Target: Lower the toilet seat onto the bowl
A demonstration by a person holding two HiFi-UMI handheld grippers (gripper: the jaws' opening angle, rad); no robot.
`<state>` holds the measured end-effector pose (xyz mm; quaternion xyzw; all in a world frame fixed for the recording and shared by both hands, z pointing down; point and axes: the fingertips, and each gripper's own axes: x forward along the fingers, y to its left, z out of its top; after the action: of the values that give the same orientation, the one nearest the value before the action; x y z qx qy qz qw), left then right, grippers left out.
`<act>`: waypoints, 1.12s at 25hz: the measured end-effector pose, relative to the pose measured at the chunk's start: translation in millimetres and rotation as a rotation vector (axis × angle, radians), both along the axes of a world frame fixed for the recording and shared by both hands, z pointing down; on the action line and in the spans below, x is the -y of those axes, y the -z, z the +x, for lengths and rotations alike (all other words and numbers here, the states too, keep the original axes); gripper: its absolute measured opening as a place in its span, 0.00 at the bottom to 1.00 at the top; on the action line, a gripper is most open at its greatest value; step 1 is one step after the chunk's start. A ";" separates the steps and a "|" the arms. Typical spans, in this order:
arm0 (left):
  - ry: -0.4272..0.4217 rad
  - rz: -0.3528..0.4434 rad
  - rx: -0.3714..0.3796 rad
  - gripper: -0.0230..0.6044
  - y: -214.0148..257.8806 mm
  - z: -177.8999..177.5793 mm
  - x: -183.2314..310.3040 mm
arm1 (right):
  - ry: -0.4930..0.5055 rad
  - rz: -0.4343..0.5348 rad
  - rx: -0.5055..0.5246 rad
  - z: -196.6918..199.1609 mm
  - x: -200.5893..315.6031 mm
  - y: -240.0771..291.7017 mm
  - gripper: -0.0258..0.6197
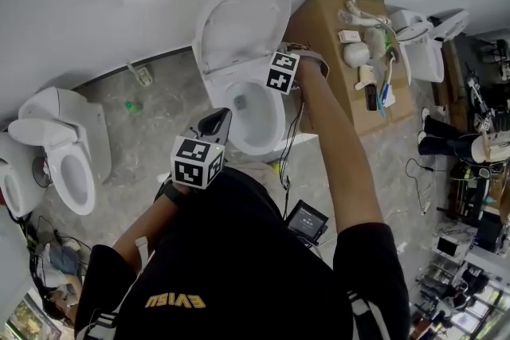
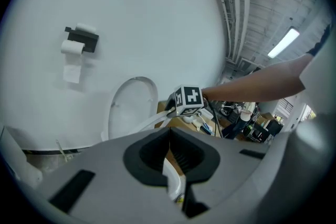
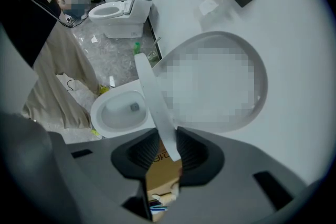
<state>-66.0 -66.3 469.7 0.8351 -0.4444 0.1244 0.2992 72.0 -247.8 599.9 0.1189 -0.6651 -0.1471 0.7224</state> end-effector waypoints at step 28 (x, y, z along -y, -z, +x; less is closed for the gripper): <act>-0.075 -0.009 -0.032 0.06 -0.1 20.5 2.6 | 0.028 -0.076 0.001 36.9 -80.8 -32.7 0.24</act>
<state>-45.5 -68.9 469.8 0.8518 -0.4073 0.1241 0.3052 109.0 -167.0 632.6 0.0821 -0.6721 -0.1316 0.7240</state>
